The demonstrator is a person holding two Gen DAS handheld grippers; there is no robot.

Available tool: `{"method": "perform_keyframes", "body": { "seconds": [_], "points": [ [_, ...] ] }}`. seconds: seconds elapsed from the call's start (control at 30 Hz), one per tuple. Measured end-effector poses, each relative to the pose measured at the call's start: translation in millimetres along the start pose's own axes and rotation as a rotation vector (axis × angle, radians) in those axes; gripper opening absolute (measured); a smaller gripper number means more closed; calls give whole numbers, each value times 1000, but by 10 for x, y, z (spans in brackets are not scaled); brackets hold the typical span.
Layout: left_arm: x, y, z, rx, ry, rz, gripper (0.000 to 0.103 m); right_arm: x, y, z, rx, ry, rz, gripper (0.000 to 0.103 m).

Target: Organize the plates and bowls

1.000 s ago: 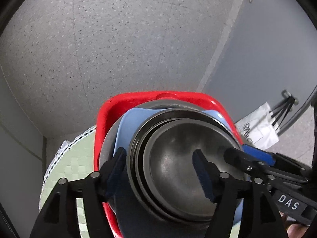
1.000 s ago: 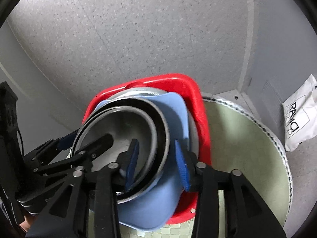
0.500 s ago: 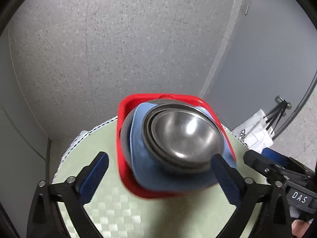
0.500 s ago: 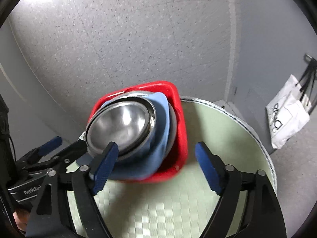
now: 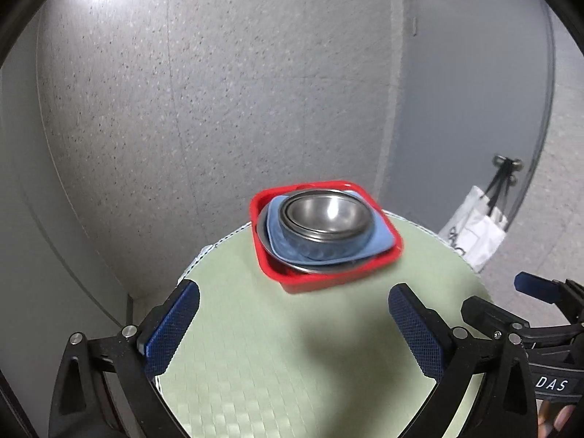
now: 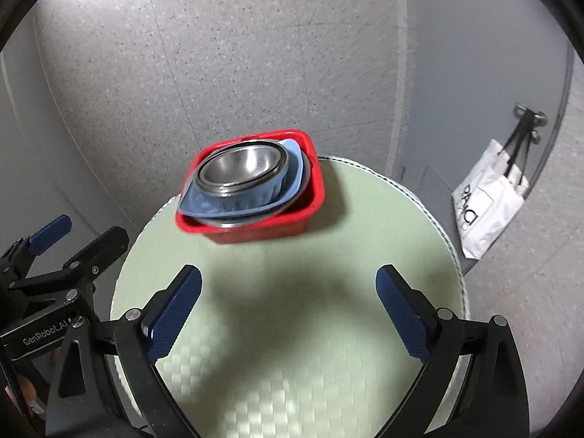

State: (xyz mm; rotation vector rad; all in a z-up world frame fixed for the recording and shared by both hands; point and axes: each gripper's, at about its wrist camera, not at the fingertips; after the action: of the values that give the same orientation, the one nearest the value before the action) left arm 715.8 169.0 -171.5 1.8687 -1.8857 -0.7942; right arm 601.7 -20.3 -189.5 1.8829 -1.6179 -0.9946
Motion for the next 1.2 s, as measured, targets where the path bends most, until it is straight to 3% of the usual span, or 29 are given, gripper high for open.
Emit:
{"method": "perform_keyframes", "body": {
  "seconds": [0.17, 0.43, 0.63, 1.0, 1.2],
  "points": [
    [58, 606, 253, 30, -20, 17, 102, -1, 476, 269, 35, -1, 29, 99],
    [479, 1773, 761, 155, -57, -21, 102, 169, 1257, 742, 120, -11, 26, 100],
    [1010, 2764, 1377, 211, -59, -27, 102, 453, 1908, 1206, 189, -15, 7, 100],
    [2067, 4577, 2480, 241, -64, -32, 103, 1096, 3247, 2195, 278, -25, 16, 103],
    [2291, 5307, 2787, 263, -78, -14, 103, 1169, 3904, 2628, 314, -8, 33, 103]
  ]
}}
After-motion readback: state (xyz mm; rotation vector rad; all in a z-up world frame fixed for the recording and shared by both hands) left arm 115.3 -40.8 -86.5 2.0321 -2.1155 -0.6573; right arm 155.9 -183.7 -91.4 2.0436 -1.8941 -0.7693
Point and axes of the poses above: each gripper's, at about its wrist camera, not at the fingertips, and y roughly against the way its jaws point, x to its right, z to its underside, and after that the axes turned 10 degrees about -y, right-handed
